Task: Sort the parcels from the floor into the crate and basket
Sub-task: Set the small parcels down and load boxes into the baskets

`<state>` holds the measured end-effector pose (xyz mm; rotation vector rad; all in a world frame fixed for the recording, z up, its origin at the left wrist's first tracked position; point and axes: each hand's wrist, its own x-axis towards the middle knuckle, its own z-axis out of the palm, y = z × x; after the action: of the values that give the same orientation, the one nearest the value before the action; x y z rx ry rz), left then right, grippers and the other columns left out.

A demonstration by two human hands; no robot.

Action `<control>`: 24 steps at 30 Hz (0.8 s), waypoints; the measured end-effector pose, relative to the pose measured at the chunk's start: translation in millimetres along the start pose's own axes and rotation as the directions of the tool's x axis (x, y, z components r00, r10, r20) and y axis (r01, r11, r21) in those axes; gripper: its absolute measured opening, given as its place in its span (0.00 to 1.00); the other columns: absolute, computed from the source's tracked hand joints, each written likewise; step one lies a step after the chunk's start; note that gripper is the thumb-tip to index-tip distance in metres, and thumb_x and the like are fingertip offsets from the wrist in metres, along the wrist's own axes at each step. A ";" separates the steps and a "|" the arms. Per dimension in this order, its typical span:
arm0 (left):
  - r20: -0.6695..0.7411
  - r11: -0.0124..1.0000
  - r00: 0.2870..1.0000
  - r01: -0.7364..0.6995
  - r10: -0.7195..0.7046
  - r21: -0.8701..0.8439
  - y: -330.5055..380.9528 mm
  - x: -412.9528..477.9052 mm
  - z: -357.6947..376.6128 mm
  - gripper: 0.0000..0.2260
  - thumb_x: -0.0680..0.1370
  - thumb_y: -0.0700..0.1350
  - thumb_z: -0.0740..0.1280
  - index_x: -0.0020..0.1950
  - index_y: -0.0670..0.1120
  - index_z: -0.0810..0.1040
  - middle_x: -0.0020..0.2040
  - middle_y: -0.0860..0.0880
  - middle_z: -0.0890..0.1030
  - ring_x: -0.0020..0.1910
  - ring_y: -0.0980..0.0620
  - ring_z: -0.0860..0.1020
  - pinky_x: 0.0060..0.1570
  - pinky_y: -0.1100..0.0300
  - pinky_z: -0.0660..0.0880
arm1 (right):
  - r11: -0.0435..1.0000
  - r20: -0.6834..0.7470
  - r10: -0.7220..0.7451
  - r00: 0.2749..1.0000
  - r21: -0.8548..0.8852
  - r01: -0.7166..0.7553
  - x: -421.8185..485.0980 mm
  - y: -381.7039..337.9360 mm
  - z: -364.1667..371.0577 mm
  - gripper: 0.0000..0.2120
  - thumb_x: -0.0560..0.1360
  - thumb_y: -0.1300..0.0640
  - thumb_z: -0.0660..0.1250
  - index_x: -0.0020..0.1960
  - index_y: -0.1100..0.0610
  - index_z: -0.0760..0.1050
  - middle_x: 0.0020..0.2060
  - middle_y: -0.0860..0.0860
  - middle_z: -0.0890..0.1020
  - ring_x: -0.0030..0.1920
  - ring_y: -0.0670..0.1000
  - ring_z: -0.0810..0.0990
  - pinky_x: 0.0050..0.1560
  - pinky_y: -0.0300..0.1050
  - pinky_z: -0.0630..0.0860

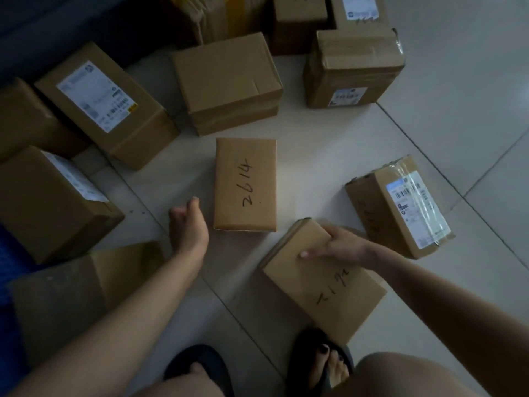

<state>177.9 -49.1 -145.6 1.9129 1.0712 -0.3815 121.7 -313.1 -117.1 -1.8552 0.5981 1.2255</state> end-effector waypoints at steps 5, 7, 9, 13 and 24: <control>0.699 0.799 0.505 0.579 -0.506 0.160 -37.3 -79.0 5.3 0.20 0.79 0.59 0.54 0.55 0.43 0.72 0.46 0.41 0.75 0.42 0.45 0.73 0.45 0.55 0.68 | 0.969 0.055 0.005 0.998 0.247 -0.018 -6.8 0.6 -12.2 0.47 0.54 0.36 0.76 0.69 0.53 0.68 0.58 0.52 0.78 0.58 0.54 0.77 0.60 0.57 0.75; 0.852 0.819 0.279 0.514 -0.442 0.257 -30.2 -92.2 7.4 0.20 0.79 0.58 0.53 0.52 0.43 0.73 0.43 0.42 0.74 0.40 0.46 0.72 0.44 0.58 0.68 | 0.951 0.062 0.011 0.998 0.308 -0.029 -12.9 4.2 -19.1 0.46 0.54 0.38 0.77 0.67 0.55 0.70 0.57 0.54 0.79 0.58 0.56 0.78 0.58 0.57 0.76; 0.909 0.882 0.147 0.342 -0.389 0.323 -7.6 -92.2 4.3 0.20 0.76 0.57 0.58 0.54 0.42 0.73 0.46 0.41 0.77 0.44 0.46 0.76 0.49 0.56 0.71 | 0.935 0.051 0.022 0.998 0.353 -0.038 -22.6 4.4 -32.4 0.46 0.52 0.39 0.80 0.64 0.59 0.73 0.54 0.56 0.83 0.55 0.58 0.81 0.58 0.59 0.77; 0.925 0.927 0.098 -0.040 -0.367 0.373 65.2 -91.2 -12.3 0.30 0.73 0.60 0.58 0.60 0.36 0.72 0.53 0.37 0.80 0.46 0.43 0.80 0.53 0.51 0.75 | 0.923 -0.001 -0.002 1.000 0.386 0.002 -60.2 -27.4 -68.3 0.31 0.59 0.38 0.75 0.54 0.58 0.80 0.43 0.56 0.86 0.43 0.56 0.85 0.52 0.52 0.78; 0.415 0.982 0.890 -0.161 0.189 -0.101 100.6 -10.5 -47.3 0.24 0.80 0.62 0.54 0.67 0.48 0.72 0.63 0.43 0.76 0.59 0.45 0.76 0.60 0.50 0.73 | 0.792 -0.298 -0.103 0.949 0.553 0.259 -6.9 -149.6 -27.7 0.37 0.72 0.29 0.56 0.74 0.49 0.64 0.71 0.55 0.69 0.68 0.60 0.69 0.68 0.60 0.65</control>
<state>245.6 -39.9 -57.2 1.7439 0.6104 -0.6187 244.7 -253.3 -50.2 -1.4901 0.8099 0.5735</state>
